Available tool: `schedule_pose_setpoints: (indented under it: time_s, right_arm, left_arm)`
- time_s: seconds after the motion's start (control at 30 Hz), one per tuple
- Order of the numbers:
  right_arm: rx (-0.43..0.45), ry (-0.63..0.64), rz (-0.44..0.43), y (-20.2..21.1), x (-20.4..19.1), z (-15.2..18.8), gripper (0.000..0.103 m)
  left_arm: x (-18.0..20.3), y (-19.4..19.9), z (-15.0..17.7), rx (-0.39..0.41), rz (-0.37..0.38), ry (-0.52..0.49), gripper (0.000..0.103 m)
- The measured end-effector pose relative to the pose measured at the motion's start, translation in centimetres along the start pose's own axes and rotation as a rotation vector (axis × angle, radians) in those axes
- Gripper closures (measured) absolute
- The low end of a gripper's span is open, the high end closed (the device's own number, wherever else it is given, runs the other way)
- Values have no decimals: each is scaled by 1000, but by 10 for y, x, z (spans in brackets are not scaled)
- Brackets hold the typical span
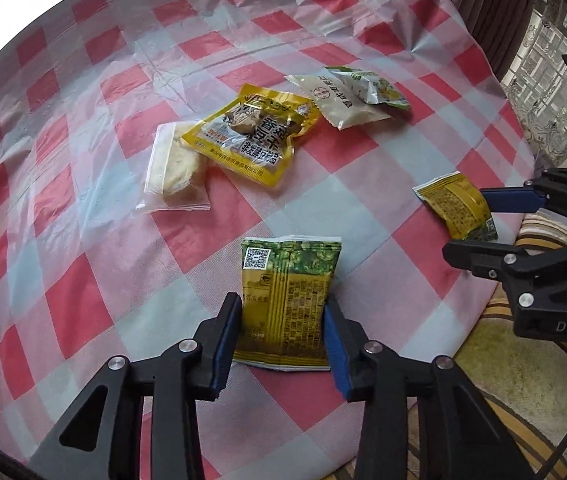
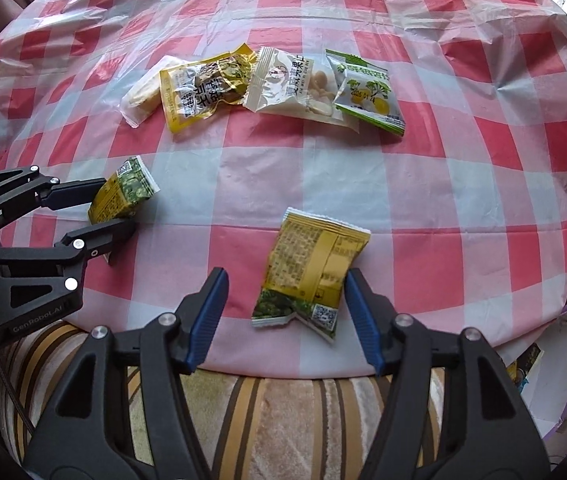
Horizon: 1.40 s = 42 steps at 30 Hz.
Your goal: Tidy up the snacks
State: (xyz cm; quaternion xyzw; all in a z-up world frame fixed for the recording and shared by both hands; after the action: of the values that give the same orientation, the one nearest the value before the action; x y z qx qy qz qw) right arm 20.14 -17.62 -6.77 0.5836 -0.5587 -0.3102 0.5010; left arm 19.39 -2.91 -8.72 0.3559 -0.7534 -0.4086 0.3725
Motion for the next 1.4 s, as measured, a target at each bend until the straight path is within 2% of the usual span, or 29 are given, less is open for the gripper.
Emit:
schedule_pose_setpoints:
  time_s: [0.07, 0.1, 0.17, 0.3, 0.47, 0.7, 1.03, 1.4]
  right_arm:
    - [-25, -9, -7, -8, 1, 1, 41]
    - [-35, -10, -14, -11, 1, 2, 51]
    - [-24, -14, 1, -11, 2, 2, 59]
    - [-12, -43, -47, -9, 8, 3, 64]
    - [46, -59, -58, 8, 20, 5, 65]
    - [67, -114, -78, 18, 52, 16, 65]
    - [67, -211, -68, 21, 110, 34, 65]
    - [58, -333, -15, 15, 184, 65, 65]
  left_arm:
    - [3, 3, 4, 10, -5, 50, 63]
    - [6, 5, 6, 13, -16, 64, 63]
    - [12, 9, 7, 19, -56, 86, 63]
    - [22, 14, 7, 28, -102, 126, 63]
    - [33, 19, 4, 36, -161, 146, 63]
    - [57, 18, -9, 47, -158, 133, 64]
    - [101, 6, -32, 34, -133, 51, 64]
    - [163, -22, -56, -10, -94, -83, 64]
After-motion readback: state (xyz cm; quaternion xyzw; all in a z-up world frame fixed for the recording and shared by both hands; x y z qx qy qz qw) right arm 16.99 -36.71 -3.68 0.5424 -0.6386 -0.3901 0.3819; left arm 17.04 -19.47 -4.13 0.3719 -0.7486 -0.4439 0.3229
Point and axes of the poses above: each gripper's, at about its wrist camera, not at the fingertips, and y roughly against the way its jaws point, x to its right, z to its underside, the point moved 4 cm from there along -y, roughly the way its jaws point, and after that the axes turned 14 degrees about z, right-handed, at the moved point
